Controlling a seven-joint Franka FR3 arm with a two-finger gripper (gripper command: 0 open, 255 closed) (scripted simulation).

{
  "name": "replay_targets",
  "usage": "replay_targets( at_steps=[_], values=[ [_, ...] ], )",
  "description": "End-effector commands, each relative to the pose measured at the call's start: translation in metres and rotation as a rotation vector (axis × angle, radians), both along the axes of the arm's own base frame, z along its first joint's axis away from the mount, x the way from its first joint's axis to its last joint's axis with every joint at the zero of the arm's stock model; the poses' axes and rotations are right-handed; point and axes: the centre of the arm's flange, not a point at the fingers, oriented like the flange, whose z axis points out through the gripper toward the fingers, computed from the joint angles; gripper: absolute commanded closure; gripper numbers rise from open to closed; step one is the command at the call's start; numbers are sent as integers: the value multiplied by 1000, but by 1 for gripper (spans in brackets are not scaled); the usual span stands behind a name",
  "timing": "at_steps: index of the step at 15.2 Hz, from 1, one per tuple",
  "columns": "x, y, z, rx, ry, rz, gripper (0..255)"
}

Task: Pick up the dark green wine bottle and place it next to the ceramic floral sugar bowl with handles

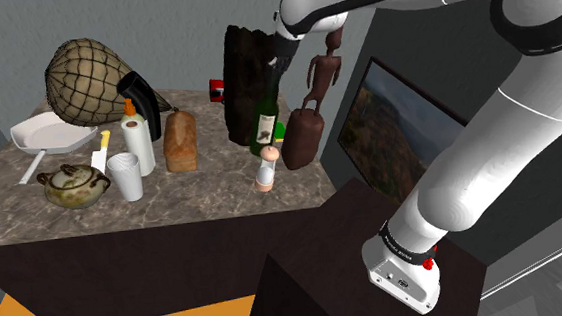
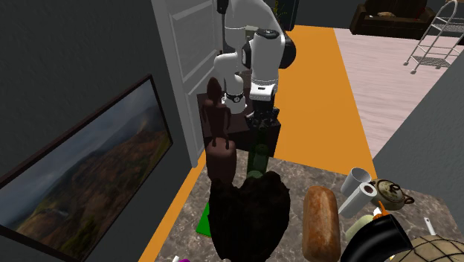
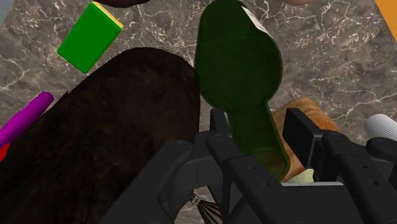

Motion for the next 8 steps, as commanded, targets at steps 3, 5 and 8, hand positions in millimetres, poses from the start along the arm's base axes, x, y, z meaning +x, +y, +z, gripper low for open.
replay_targets(
  at_steps=[3,5,8],
  values=[
    [0,0,22,0,0,0,255],
    [0,0,32,0,0,0,255],
    [0,0,48,0,0,0,255]
  ],
)
